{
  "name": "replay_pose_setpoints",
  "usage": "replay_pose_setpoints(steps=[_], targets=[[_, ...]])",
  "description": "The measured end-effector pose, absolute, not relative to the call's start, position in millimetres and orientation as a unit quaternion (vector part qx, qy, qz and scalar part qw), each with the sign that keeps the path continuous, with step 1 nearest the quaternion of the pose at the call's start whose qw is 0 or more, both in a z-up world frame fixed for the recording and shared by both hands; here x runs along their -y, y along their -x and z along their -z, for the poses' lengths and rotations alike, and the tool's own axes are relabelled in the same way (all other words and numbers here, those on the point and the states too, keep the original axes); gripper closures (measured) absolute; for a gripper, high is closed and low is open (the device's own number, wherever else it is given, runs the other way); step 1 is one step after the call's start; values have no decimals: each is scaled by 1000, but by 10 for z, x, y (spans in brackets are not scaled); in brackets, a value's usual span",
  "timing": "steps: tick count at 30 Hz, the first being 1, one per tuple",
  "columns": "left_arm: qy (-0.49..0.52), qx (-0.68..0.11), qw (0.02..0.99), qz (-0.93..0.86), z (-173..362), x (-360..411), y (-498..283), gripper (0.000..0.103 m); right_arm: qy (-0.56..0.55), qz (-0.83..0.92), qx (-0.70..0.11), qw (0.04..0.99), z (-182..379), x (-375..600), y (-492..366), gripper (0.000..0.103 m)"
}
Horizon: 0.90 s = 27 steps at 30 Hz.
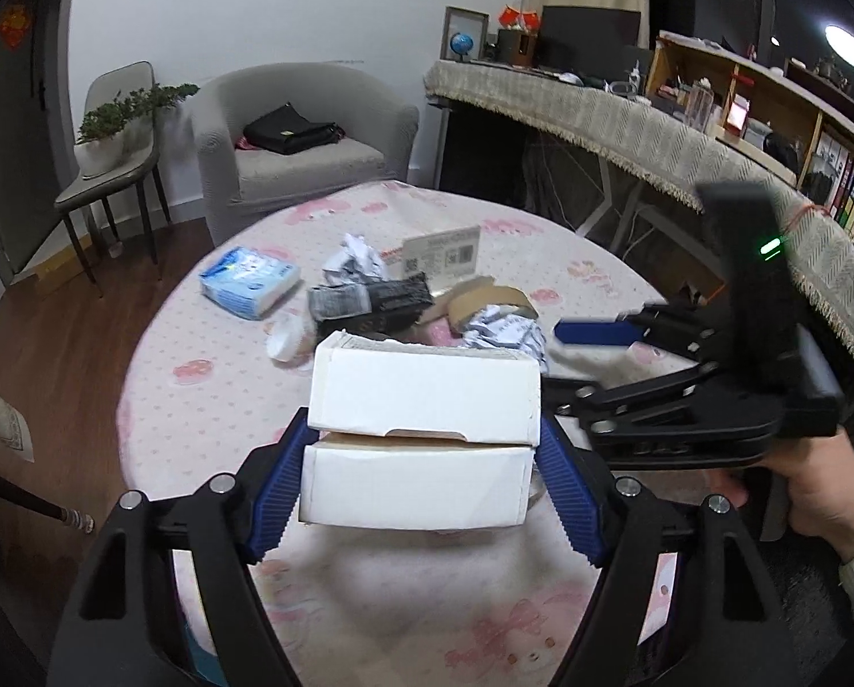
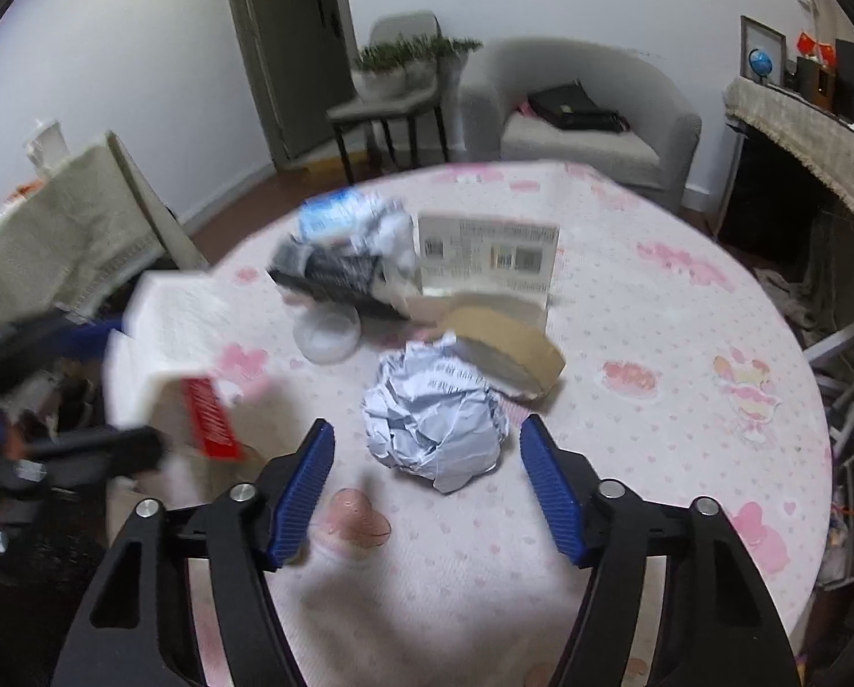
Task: Collect trash
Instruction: 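Lift the white box with the left tool while the right tool grasps crumpled foil, then carry both items over the teal bin and open both tools to drop them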
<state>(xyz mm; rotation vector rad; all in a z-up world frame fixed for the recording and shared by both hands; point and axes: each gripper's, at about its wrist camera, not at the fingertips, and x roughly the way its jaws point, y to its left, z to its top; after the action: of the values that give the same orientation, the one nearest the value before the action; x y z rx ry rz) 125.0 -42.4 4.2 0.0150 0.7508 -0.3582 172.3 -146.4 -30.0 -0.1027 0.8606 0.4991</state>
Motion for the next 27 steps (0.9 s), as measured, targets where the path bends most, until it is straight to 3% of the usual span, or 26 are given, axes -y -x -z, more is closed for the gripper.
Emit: replay_pose_setpoints(steps=[5, 16, 27], targets=[[-6, -356, 919, 167, -58, 174, -1197, 25, 38, -219, -417, 881, 298, 1421, -1796, 54], [33, -319, 941, 105, 57, -578, -1129, 25, 45, -211, -380, 899, -37, 1357, -1602, 55], [56, -338, 939, -7, 343, -1315, -955, 25, 27, -276, -336, 900, -329, 743, -1546, 55]])
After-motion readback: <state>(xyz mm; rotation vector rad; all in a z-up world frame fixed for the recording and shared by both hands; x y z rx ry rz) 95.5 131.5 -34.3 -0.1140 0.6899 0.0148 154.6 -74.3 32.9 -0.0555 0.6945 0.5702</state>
